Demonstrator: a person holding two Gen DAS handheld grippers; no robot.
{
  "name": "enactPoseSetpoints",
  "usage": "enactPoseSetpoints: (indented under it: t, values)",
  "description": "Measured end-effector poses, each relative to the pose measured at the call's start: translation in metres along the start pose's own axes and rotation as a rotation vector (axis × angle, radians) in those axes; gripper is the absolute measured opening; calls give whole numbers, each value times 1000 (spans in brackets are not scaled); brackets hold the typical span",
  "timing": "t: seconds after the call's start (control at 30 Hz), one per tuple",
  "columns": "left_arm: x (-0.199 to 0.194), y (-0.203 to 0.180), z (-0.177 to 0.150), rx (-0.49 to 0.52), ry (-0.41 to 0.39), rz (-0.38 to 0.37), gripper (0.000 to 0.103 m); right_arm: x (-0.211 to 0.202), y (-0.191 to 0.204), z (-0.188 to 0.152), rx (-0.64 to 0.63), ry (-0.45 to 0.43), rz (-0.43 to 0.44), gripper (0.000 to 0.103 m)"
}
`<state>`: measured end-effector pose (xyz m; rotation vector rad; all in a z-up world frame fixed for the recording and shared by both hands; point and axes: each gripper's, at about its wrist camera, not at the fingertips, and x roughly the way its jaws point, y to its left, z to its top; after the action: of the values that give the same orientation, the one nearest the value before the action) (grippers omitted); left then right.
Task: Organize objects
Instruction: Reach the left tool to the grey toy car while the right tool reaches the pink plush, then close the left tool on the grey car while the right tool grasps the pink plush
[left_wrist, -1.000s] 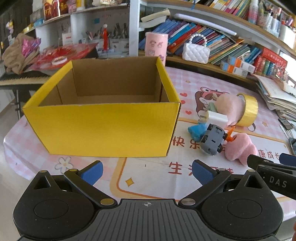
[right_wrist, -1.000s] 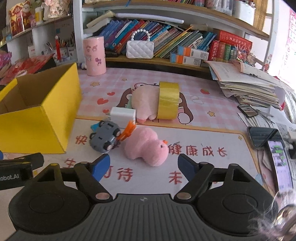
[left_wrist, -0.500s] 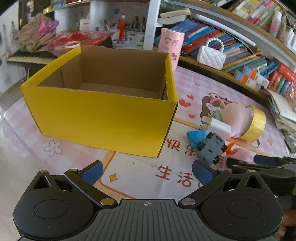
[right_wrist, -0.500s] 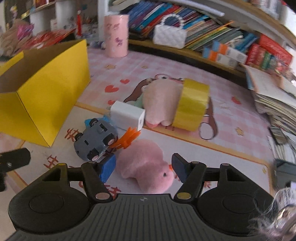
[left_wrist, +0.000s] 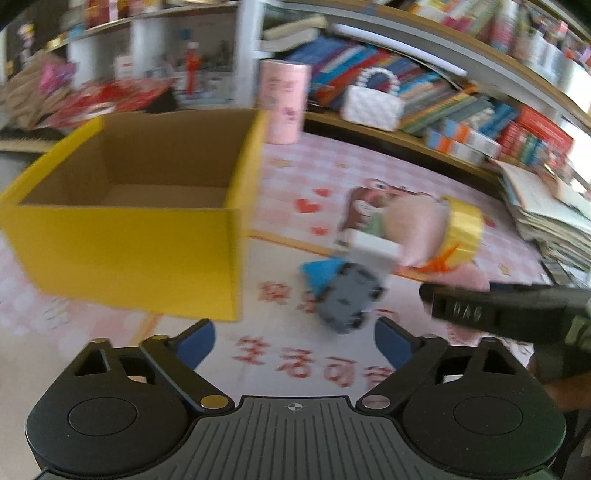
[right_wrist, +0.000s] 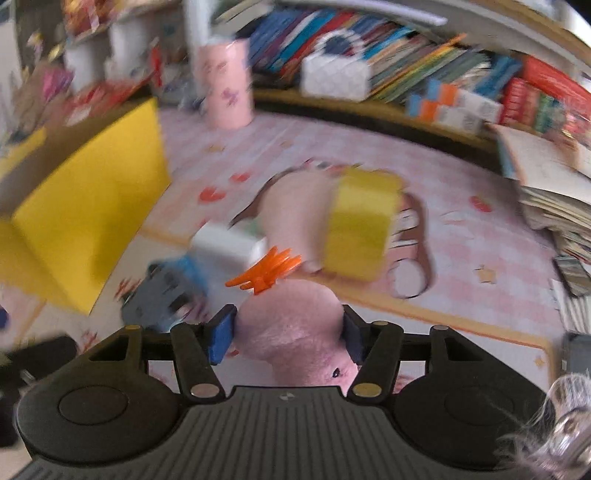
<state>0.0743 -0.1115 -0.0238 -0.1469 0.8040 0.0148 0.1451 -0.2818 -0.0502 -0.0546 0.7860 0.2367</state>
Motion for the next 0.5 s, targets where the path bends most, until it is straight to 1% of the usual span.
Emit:
enactPoseSetpoints:
  t: [0.07,0.13,0.27,0.33,0.5]
  values:
    - [9,-13,3,34,10,-15,74,-8,-15,2,44,-20,-5,57]
    - [20,-26,7,79,20,-13,66,-15,-28,2,75,-22,7,57]
    - [43,-46,14,142,45,-13,65,-26,-45,-2,88,-20,20,57]
    - [53,-54,15,176,58,6,65,-30,-48,-3,75,-31,11,57]
    - [72,-63,18,251,55,61,62,-40,-57,-9,72,-53,-8,57]
